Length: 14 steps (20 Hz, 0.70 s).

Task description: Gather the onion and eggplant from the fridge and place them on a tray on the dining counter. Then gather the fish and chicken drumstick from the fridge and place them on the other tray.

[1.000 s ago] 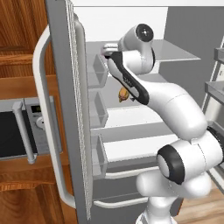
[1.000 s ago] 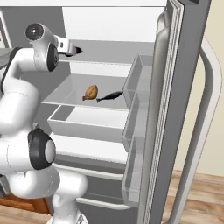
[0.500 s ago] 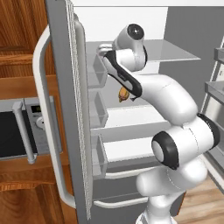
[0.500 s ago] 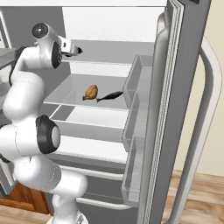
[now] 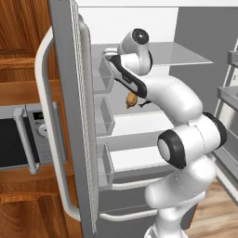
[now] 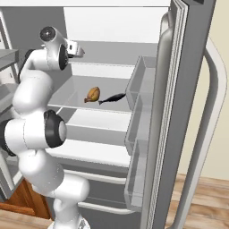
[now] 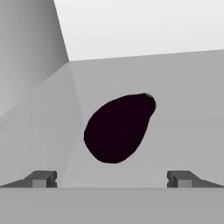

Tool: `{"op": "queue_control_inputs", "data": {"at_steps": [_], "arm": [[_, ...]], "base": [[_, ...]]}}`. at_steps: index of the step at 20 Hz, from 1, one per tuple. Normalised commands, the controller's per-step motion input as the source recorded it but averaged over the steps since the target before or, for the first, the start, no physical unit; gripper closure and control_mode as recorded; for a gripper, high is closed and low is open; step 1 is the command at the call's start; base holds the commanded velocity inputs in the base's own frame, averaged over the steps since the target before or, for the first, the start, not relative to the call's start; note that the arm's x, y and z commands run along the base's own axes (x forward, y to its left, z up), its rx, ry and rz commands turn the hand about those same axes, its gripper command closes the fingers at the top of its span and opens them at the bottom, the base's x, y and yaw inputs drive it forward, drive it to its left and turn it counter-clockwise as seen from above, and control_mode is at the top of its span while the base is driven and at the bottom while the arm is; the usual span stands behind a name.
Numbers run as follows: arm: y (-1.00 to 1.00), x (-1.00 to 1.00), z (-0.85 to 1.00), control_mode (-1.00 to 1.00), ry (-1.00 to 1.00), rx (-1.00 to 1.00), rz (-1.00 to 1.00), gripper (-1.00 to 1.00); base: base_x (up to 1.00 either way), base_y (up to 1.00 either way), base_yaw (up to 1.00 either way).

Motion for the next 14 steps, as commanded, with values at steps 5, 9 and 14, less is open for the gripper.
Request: {"op": "queue_control_inputs", "data": {"at_steps": [5, 9, 14], "arm": [[0.02, 0.33, 0.00, -1.00, 0.00, 0.00, 0.00, -1.00], [0.09, 0.38, -0.02, -1.00, 0.00, 0.00, 0.00, -1.00], [0.10, 0.38, -0.10, -1.00, 0.00, 0.00, 0.00, -1.00]], "base": [[0.00, 0.00, 0.00], [0.00, 0.00, 0.00], [0.00, 0.00, 0.00]]}}
